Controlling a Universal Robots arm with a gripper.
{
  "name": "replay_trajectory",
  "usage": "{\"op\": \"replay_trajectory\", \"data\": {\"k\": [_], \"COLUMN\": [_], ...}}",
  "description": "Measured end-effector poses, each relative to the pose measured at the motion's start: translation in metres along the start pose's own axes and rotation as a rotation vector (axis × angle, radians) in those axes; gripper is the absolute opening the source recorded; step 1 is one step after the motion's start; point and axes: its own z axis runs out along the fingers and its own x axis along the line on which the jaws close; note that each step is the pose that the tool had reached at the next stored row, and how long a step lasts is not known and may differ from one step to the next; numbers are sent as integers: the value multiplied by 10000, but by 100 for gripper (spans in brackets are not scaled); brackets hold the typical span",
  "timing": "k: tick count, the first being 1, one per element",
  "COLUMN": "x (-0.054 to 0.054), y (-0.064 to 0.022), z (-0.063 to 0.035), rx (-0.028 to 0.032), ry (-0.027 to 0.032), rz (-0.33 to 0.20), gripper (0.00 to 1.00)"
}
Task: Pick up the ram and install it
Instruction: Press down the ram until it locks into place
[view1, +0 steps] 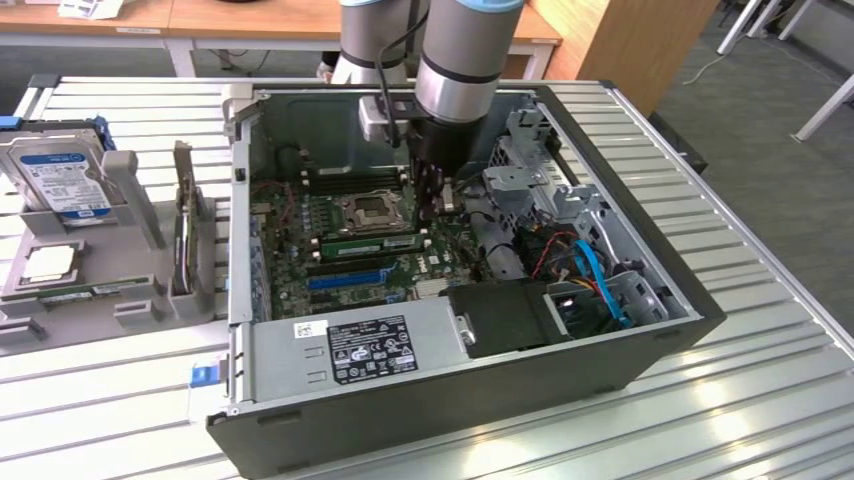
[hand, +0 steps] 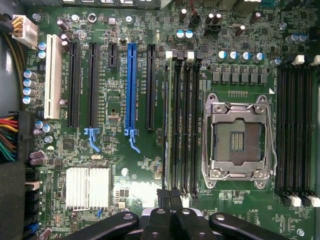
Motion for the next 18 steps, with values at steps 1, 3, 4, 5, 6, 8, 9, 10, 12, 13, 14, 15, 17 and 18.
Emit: {"op": "replay_trajectory", "data": {"k": [1, 3, 4, 5, 6, 8, 9, 10, 12, 13, 14, 15, 17, 18], "x": [0, 0, 0, 0, 0, 0, 1, 0, 0, 0, 0, 0, 1, 1], "y": [0, 0, 0, 0, 0, 0, -1, 0, -1, -1, -1, -1, -1, -1], "z": [3, 7, 10, 12, 14, 18, 19, 20, 19, 22, 28, 32, 39, 42], "rx": [0, 0, 0, 0, 0, 0, 0, 0, 0, 0, 2, 0, 0, 0], "ry": [1, 1, 0, 0, 0, 1, 1, 0, 0, -2, -4, -1, 2, 4], "rz": [0, 0, 0, 0, 0, 0, 0, 0, 0, 0, 0, -1, 0, 0], "gripper": [10, 10, 10, 10, 10, 10, 10, 10, 10, 10, 10, 10, 10, 10]}}
